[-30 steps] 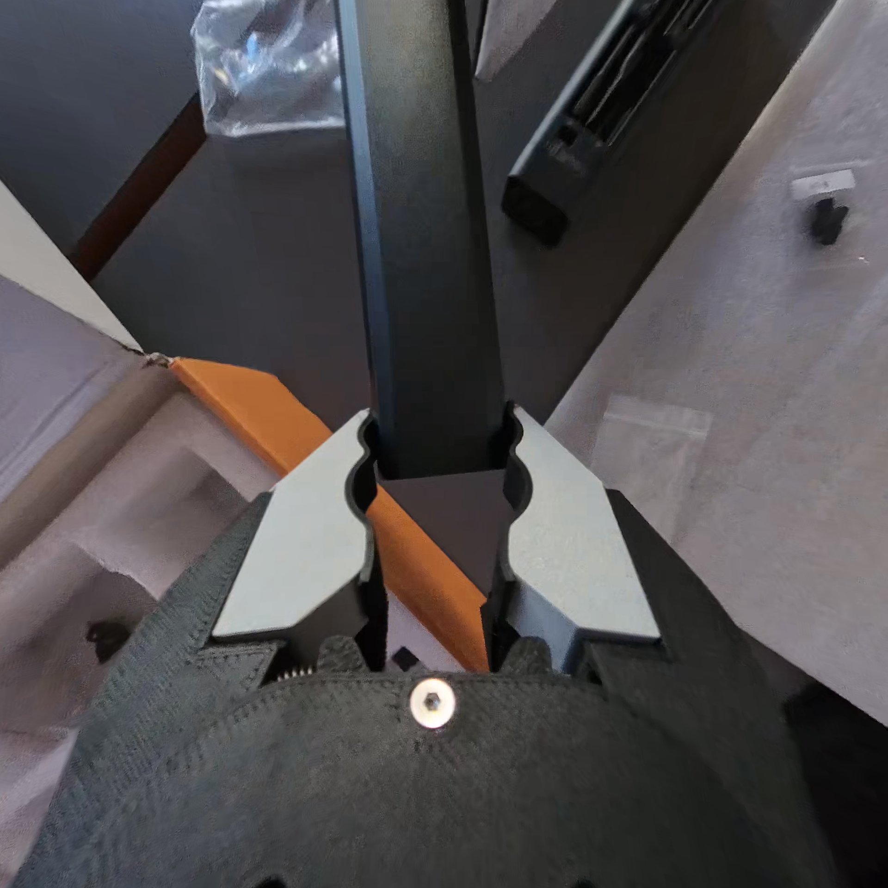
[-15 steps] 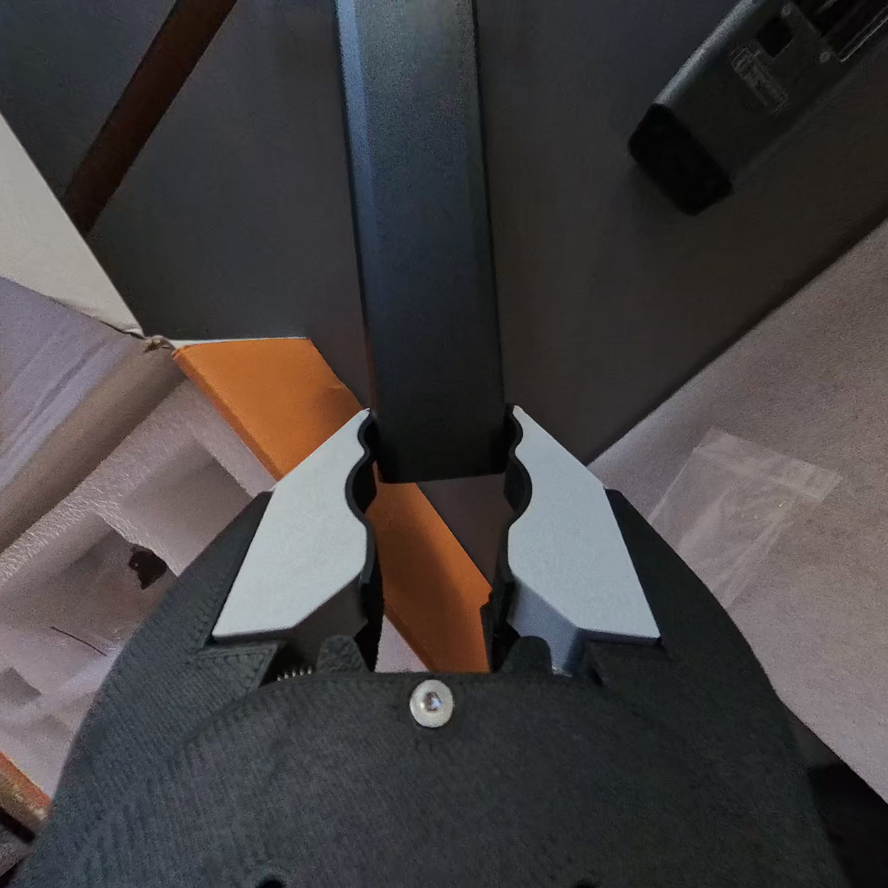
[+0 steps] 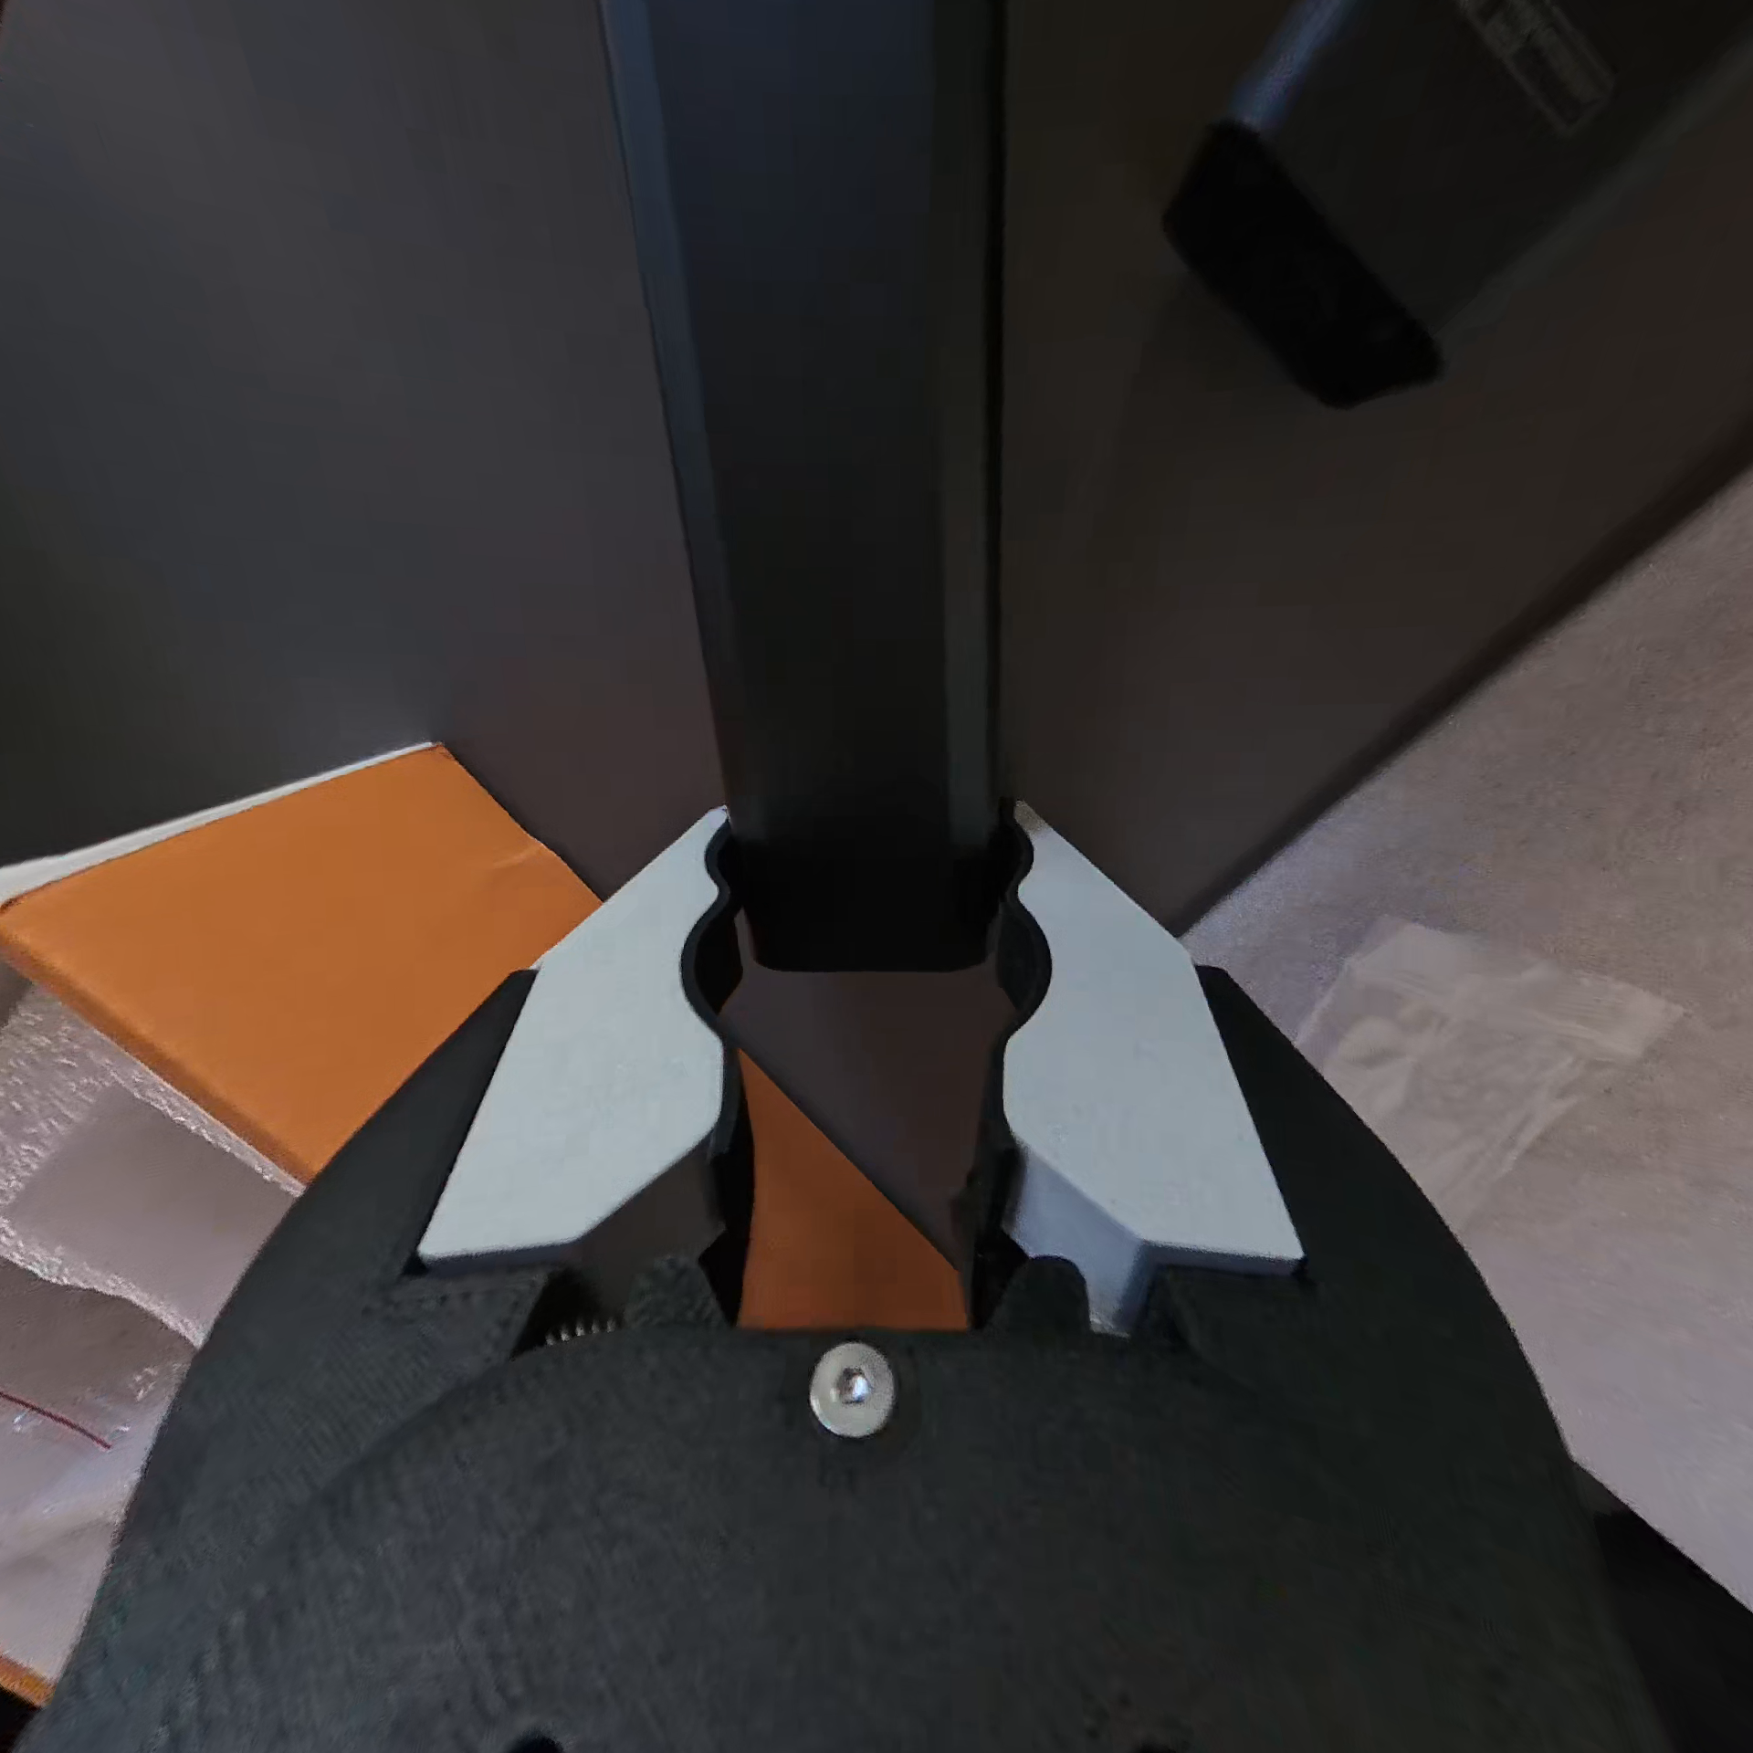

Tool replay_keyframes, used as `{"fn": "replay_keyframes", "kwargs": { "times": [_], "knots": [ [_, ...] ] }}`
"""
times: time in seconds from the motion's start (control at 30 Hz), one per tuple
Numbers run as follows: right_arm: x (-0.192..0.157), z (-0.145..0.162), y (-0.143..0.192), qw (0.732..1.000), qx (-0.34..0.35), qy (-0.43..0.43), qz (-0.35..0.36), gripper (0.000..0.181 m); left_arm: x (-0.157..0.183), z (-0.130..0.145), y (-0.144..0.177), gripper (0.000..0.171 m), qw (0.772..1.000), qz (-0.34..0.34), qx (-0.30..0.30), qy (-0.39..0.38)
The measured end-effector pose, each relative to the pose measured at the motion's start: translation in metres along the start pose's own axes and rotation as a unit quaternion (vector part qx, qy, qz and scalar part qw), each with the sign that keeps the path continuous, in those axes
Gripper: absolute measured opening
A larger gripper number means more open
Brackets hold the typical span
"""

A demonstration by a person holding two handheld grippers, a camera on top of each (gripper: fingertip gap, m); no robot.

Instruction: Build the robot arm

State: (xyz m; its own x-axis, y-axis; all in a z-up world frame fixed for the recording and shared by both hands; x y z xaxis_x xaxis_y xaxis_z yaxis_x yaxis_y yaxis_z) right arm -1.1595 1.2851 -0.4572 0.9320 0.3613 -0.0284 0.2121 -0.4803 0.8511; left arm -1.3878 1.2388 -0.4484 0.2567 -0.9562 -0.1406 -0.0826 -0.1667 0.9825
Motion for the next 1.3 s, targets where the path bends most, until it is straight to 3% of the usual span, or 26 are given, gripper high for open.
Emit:
{"fn": "replay_keyframes", "kwargs": {
  "times": [0.33,0.4,0.57,0.63,0.7,0.77,0.83,0.87,0.9,1.0,1.03,1.07,1.17,1.3],
  "knots": [
    [0.016,0.067,0.046,0.996,-0.041,-0.071,0.041,0.035,-0.008,-0.01,0.005,0.052,1.0,-0.009,-0.026,0.003],
    [0.014,0.076,0.054,0.994,-0.038,-0.087,0.056,0.04,-0.013,-0.011,0.008,0.061,1.0,-0.006,-0.028,0.008],
    [0.0,0.083,0.1,0.988,0.05,-0.063,0.133,0.053,-0.009,-0.007,0.033,0.065,0.999,0.0,0.049,0.001],
    [-0.016,0.083,0.117,0.989,0.083,-0.021,0.118,0.057,-0.004,0.001,0.049,0.064,0.996,0.006,0.089,-0.014],
    [-0.041,0.084,0.122,0.995,0.1,0.008,0.009,0.06,0.001,0.014,0.062,0.058,0.991,0.023,0.129,-0.025],
    [-0.06,0.089,0.113,0.997,0.066,0.034,-0.037,0.071,0.006,0.033,0.069,0.053,0.986,0.048,0.154,-0.032],
    [-0.07,0.094,0.095,0.997,0.003,0.08,-0.012,0.076,0.008,0.053,0.07,0.052,0.984,0.069,0.162,-0.042],
    [-0.072,0.097,0.087,0.995,-0.031,0.096,0.018,0.06,0.008,0.063,0.07,0.052,0.983,0.072,0.162,-0.047],
    [-0.074,0.097,0.082,0.993,-0.04,0.104,0.033,0.06,0.007,0.071,0.069,0.052,0.983,0.073,0.16,-0.05],
    [-0.079,0.096,0.087,0.998,-0.027,0.035,0.049,0.057,0.004,0.091,0.076,0.048,0.98,0.102,0.165,-0.046],
    [-0.084,0.098,0.096,0.997,-0.015,0.007,0.071,0.07,0.002,0.096,0.083,0.048,0.978,0.116,0.171,-0.041],
    [-0.092,0.104,0.109,0.995,0.007,-0.024,0.099,0.082,-0.001,0.1,0.09,0.05,0.976,0.124,0.176,-0.041],
    [-0.154,0.141,0.147,0.985,0.083,-0.111,0.099,0.08,-0.014,0.112,0.117,0.053,0.968,0.138,0.205,-0.046],
    [-0.247,0.223,0.163,0.97,0.028,-0.21,0.123,0.073,-0.026,0.132,0.151,0.051,0.948,0.196,0.249,-0.037]
  ]
}}
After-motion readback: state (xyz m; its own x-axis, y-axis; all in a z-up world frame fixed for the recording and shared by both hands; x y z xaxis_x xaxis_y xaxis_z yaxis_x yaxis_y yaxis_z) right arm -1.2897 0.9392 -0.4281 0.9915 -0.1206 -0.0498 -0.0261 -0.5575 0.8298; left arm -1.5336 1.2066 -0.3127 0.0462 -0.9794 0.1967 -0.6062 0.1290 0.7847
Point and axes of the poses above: each gripper's, where its closed fingertips meet, y back along the fingers, z out of its underside, x = y × z across the jaws, the point moved 9 cm from there along y, back along the fingers
